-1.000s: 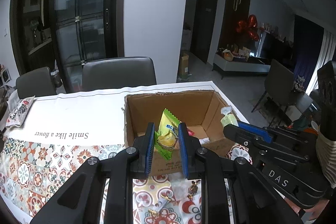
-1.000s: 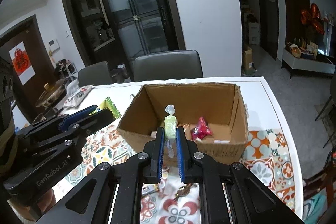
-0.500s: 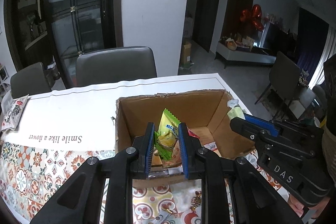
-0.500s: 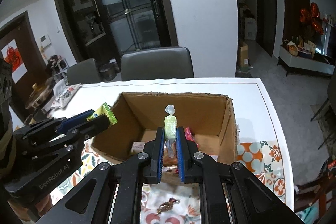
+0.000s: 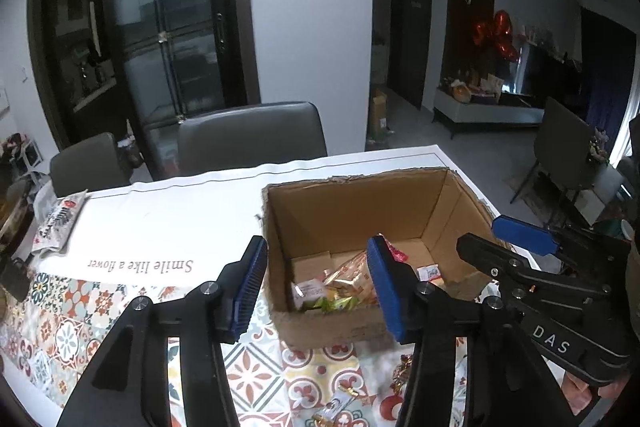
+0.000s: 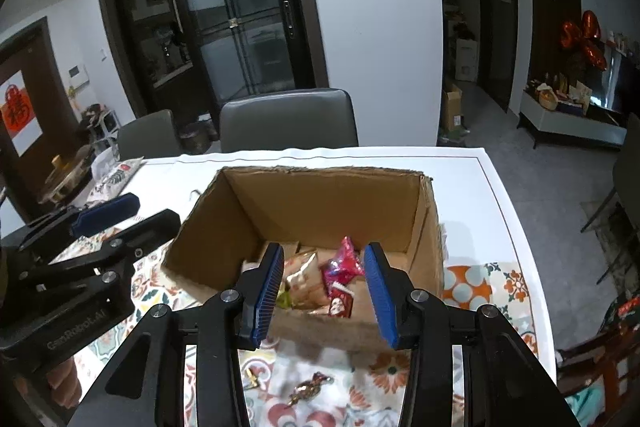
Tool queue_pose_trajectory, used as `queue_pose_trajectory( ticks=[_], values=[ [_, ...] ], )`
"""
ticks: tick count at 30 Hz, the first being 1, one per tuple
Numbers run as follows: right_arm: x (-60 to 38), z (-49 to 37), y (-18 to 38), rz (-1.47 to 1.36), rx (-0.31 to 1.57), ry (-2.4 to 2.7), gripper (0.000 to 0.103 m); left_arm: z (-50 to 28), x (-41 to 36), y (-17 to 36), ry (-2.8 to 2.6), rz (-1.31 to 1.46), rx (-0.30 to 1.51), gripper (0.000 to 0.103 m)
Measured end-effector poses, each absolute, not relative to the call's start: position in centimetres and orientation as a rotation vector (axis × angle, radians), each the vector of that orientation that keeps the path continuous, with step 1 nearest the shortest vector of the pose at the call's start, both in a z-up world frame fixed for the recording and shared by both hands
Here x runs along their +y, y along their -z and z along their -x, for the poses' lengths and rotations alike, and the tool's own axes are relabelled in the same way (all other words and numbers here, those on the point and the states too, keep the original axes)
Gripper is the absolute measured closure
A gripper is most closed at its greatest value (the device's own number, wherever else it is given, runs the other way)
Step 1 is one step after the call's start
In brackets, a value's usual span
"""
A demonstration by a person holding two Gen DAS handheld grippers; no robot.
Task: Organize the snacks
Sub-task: 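Grasp the white gold-ended bar with the left tool while the right tool grasps the purple-gold wrapped candy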
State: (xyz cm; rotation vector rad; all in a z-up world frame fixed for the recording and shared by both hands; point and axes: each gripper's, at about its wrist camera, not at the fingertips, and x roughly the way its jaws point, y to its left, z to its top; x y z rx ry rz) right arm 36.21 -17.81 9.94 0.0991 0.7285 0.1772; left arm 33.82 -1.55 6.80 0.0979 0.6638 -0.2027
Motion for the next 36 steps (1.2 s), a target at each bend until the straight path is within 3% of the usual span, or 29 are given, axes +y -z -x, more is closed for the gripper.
queue_pose_trajectory(
  ticks=[14,36],
  values=[
    [-15.3,-31.4,-7.9,-0.099,0.718,-0.215,0.06,-28.7,0.6,-4.2,0.191,-0.118,0.642,0.051],
    [-14.4,-29.6,0.0,-0.114,0.882,-0.189,0.056,-26.5,0.5,3.3,0.246,-0.128,0.797,0.051]
  ],
)
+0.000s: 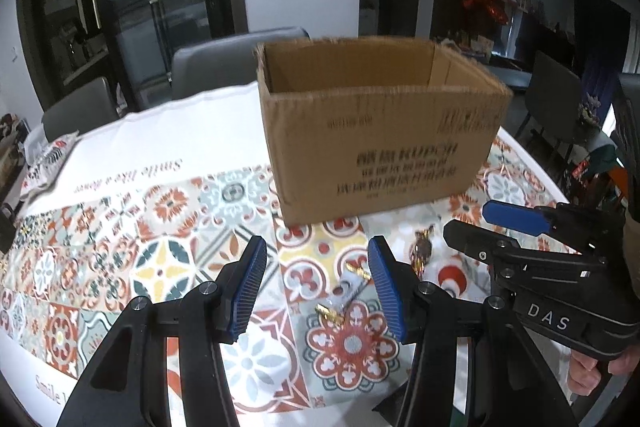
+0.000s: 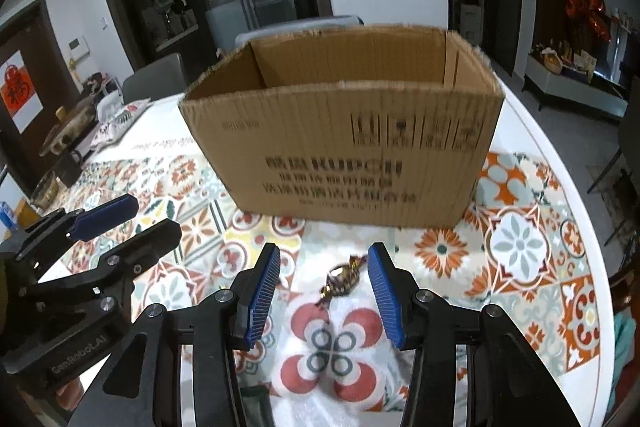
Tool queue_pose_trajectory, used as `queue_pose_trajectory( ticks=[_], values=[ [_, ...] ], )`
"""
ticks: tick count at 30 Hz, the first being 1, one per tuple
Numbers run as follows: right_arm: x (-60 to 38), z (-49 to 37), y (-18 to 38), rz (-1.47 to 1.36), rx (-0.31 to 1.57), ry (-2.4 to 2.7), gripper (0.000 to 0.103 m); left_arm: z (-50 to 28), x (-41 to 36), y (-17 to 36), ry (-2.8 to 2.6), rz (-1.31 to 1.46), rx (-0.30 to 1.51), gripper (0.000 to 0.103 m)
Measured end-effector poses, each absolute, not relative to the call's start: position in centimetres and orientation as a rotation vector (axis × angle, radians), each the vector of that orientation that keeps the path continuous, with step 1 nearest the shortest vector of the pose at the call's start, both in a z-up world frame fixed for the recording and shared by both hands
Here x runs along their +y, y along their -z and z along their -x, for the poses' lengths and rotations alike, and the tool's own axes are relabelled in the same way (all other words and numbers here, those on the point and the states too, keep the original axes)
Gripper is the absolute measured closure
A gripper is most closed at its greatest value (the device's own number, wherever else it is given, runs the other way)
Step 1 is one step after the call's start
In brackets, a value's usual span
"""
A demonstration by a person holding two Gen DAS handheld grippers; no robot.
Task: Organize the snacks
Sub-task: 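Grasp the white gold-ended bar with the left tool while the right tool grasps the purple-gold wrapped candy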
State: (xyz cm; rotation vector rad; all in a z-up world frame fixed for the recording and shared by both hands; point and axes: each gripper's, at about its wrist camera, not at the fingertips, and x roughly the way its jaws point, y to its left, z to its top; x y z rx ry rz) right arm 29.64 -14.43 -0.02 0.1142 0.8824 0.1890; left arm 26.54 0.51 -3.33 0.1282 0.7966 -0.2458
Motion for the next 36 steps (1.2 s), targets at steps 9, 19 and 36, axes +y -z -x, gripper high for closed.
queue_pose_trajectory(
  ticks=[9,19,36],
  values=[
    [-14.4,-29.9,2.6,-0.105,0.949,-0.193,0.056,-26.8,0.2,6.7,0.271,-0.124,0.891,0.051],
    [-14.5,-30.7,5.1,-0.111,1.007,-0.194,0.056,-27.8,-0.6,10.0,0.291,-0.129,0.979,0.051],
    [-13.6,-33.4,7.1,-0.091,1.052,-0.207,0.056,-30.4,-1.6,12.3,0.275,-0.123,1.034,0.054]
  ],
)
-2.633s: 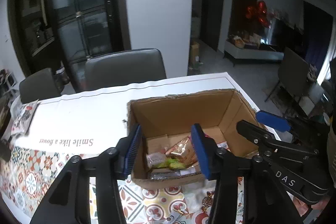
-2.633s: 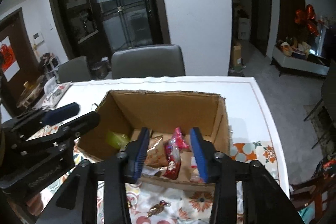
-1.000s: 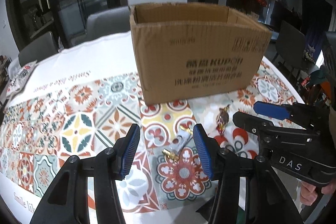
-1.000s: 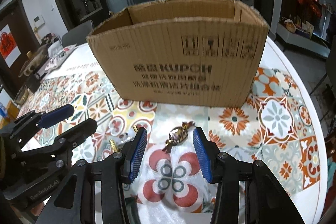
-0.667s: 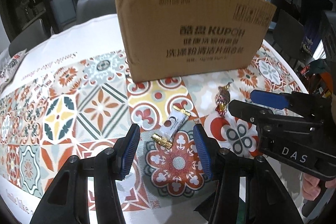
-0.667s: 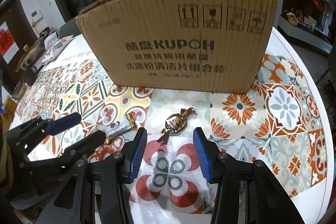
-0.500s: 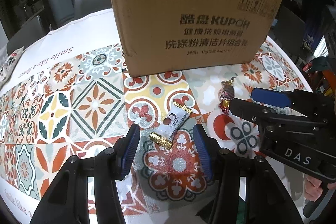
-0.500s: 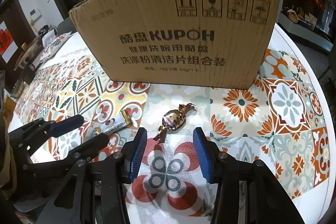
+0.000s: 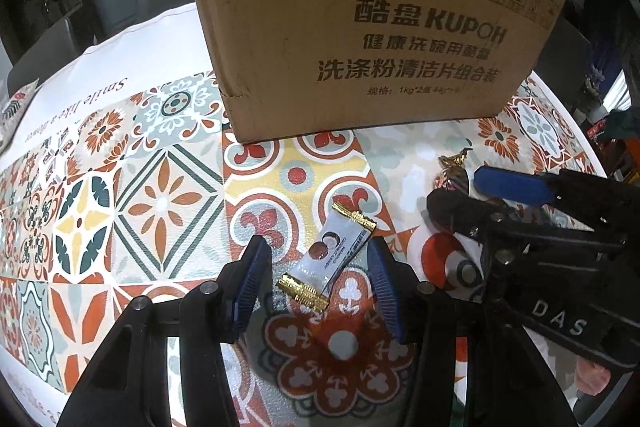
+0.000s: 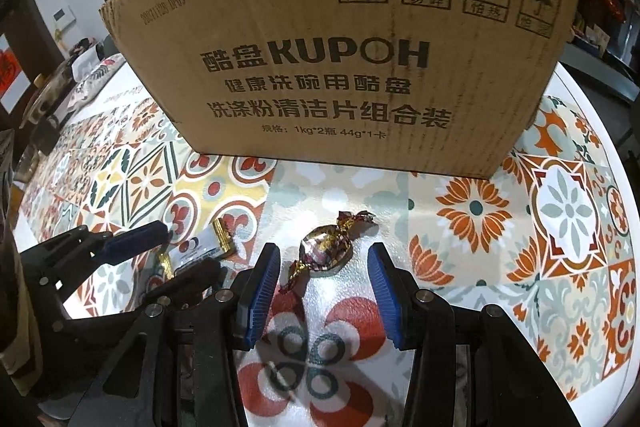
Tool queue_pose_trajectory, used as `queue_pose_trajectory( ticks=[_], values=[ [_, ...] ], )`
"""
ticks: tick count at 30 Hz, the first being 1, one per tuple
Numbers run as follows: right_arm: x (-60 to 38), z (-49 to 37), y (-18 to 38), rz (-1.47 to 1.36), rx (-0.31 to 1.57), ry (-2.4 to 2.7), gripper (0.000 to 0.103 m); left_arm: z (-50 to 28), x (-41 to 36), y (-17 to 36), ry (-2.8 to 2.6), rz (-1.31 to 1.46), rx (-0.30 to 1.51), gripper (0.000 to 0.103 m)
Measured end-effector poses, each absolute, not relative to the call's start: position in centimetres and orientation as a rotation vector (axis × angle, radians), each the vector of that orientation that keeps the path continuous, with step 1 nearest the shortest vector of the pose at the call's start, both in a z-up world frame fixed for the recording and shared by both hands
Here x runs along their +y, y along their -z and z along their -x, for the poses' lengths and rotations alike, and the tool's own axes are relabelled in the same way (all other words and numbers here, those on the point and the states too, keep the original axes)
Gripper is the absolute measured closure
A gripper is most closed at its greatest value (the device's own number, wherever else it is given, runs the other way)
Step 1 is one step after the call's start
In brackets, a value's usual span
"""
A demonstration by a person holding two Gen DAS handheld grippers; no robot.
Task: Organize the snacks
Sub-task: 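Grasp the white gold-ended bar with the left tool while the right tool grasps the purple-gold wrapped candy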
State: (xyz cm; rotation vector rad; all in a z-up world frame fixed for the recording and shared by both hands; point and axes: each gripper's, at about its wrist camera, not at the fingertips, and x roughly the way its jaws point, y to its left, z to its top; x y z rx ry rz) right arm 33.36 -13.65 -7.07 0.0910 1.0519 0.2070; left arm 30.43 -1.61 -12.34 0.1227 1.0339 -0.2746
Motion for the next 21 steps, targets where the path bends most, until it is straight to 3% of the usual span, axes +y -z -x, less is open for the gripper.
queue_pose_trajectory(
  ticks=[3,6,7,8,10,21],
  values=[
    [-13.5,-33.6,7.2,-0.092,1.055,-0.207,0.056,-30.5,-1.9,12.4,0.28,-0.13,1.029,0.062],
    [-13.4,-33.7,7.3,-0.088,1.05,-0.207,0.058,-30.5,-2.4,12.4,0.291,-0.13,1.024,0.08],
    [-13.4,-33.7,7.4,-0.082,1.051,-0.205,0.065,-30.5,-2.4,12.4,0.292,-0.124,1.025,0.082],
    [-13.2,-33.8,7.5,-0.072,1.058,-0.207,0.073,-30.6,-2.4,12.4,0.294,-0.115,1.027,0.083],
    [-13.2,-33.7,7.5,-0.063,1.051,-0.204,0.075,-30.7,-2.2,12.4,0.293,-0.092,1.031,0.084],
    [-13.2,-32.5,6.2,-0.057,1.023,-0.22,0.075,-29.3,-1.0,10.4,0.293,-0.046,0.991,0.084]
  ],
)
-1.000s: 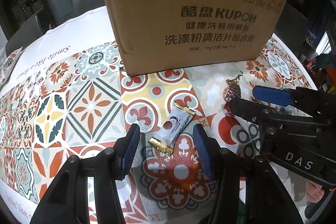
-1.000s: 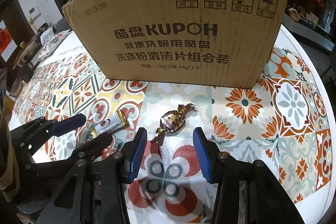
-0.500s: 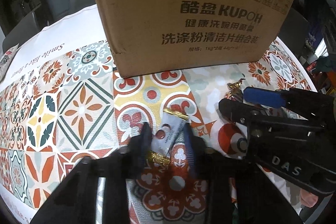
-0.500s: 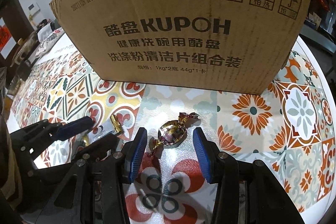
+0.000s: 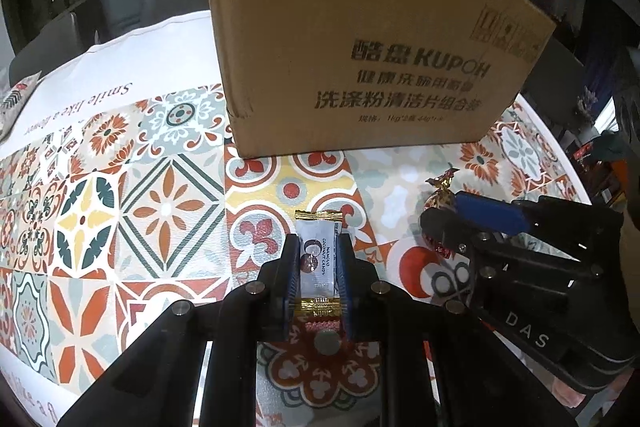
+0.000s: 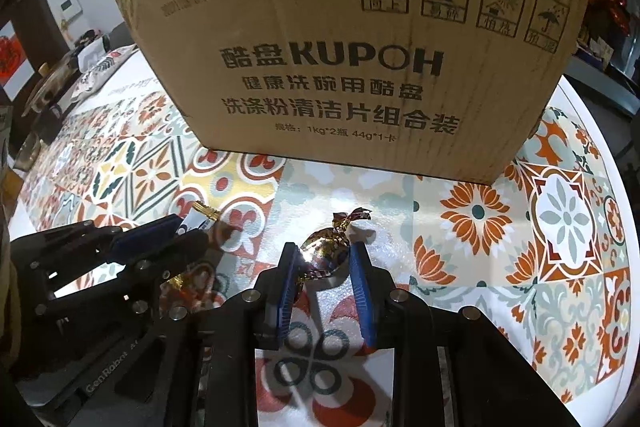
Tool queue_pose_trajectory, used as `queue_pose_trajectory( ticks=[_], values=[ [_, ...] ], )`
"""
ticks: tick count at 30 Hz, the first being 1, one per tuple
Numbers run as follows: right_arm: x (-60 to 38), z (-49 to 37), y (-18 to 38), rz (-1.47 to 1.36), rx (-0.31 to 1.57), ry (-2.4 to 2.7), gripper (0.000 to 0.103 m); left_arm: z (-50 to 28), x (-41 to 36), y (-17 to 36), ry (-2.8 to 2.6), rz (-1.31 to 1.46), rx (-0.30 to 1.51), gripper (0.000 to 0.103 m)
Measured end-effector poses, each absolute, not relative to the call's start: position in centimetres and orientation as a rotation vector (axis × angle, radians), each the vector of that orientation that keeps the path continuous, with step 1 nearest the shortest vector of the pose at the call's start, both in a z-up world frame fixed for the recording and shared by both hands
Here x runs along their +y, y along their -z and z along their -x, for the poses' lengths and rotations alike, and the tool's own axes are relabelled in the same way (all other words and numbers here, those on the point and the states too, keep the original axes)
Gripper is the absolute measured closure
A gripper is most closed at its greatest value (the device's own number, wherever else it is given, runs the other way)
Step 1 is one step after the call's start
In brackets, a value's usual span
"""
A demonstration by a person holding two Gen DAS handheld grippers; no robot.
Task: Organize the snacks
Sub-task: 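Grasp the white gold-ended bar with the left tool while the right tool grasps the purple-gold wrapped candy, then carry both snacks into the cardboard box and open both tools to release them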
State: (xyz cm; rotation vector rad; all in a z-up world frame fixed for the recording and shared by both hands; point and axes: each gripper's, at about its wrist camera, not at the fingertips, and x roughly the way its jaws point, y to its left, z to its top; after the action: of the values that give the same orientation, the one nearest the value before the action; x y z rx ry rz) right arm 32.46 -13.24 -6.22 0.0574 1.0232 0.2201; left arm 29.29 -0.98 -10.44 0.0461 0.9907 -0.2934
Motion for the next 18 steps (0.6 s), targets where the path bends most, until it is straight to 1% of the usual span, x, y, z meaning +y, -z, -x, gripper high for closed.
queue_pose_trajectory(
  ticks=[18],
  values=[
    [-14.1,-29.4,-0.3,-0.054,0.873,-0.237,0.075,-26.5,-0.6,4.0,0.294,-0.032,0.845,0.084]
  ],
)
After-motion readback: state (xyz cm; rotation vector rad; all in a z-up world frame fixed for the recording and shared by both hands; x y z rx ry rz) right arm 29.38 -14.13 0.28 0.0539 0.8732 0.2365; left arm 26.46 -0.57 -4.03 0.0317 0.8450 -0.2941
